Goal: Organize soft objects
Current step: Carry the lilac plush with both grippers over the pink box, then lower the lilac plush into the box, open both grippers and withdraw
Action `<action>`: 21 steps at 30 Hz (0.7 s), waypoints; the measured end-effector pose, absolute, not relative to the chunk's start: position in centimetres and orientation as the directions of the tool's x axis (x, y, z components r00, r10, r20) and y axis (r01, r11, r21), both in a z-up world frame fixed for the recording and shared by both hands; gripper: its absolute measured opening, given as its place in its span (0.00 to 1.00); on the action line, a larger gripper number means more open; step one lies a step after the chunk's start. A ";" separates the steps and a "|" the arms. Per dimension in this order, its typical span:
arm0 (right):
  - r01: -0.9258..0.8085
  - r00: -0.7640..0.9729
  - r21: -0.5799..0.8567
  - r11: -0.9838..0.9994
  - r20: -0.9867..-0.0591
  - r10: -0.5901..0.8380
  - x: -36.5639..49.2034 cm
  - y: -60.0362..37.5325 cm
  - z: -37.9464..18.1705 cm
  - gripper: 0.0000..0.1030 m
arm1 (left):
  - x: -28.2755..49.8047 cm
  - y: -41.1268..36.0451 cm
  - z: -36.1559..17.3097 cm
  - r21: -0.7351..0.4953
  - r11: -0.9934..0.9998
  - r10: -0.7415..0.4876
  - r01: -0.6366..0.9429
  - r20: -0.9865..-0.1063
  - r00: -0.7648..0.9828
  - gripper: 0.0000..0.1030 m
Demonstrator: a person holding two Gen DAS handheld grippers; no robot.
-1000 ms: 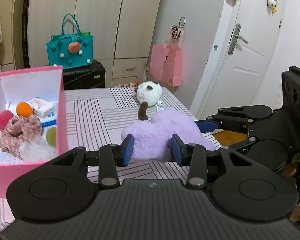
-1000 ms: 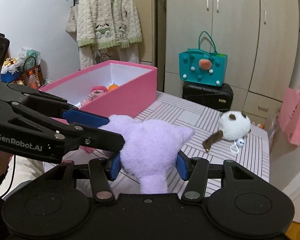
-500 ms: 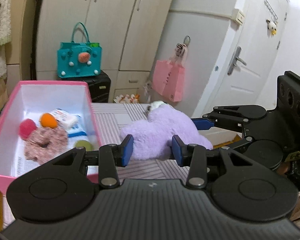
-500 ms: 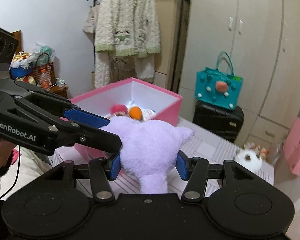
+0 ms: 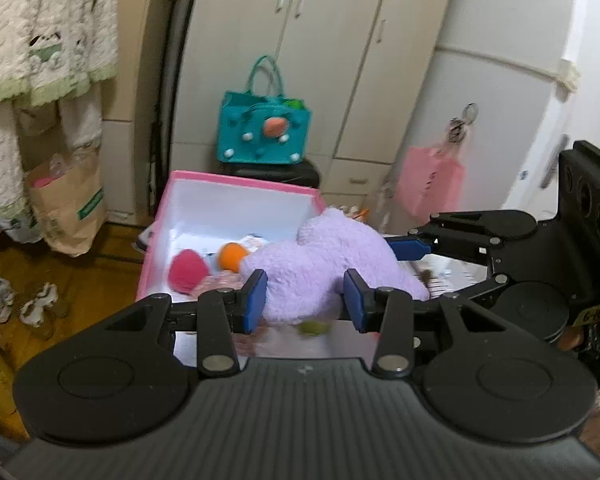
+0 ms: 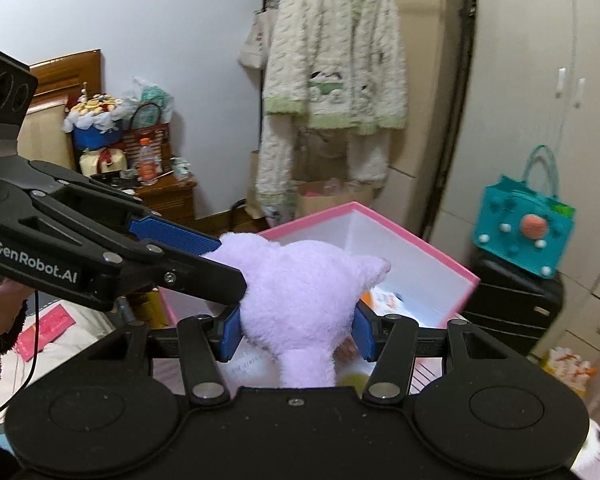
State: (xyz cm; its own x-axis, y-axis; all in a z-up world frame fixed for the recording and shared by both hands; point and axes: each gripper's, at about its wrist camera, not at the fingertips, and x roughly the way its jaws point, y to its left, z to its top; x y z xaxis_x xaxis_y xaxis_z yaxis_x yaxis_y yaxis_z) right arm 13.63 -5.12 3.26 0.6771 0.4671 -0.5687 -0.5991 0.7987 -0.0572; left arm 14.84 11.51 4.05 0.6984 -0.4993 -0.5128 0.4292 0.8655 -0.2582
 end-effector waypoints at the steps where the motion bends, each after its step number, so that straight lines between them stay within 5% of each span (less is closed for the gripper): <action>1: -0.610 0.667 -0.056 0.790 -0.575 0.474 14.4 -4.8 3.1 0.58 | 15.4 11.8 4.0 -0.257 0.870 -0.491 0.421 -0.520 0.699 0.38; 21: -0.777 0.482 -0.134 0.616 -0.755 0.445 24.4 -1.9 -0.9 0.58 | 23.9 10.4 0.7 -0.150 0.901 -0.381 0.407 -0.721 0.579 0.37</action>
State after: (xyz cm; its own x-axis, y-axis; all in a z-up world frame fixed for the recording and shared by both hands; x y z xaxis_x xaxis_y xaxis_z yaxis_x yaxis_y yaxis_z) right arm 24.40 -1.89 -0.90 0.4822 0.4447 -0.7548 -0.7767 0.6156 -0.1335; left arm 23.88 10.43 0.71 0.5785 -0.3814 -0.7210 0.4075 0.9009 -0.1496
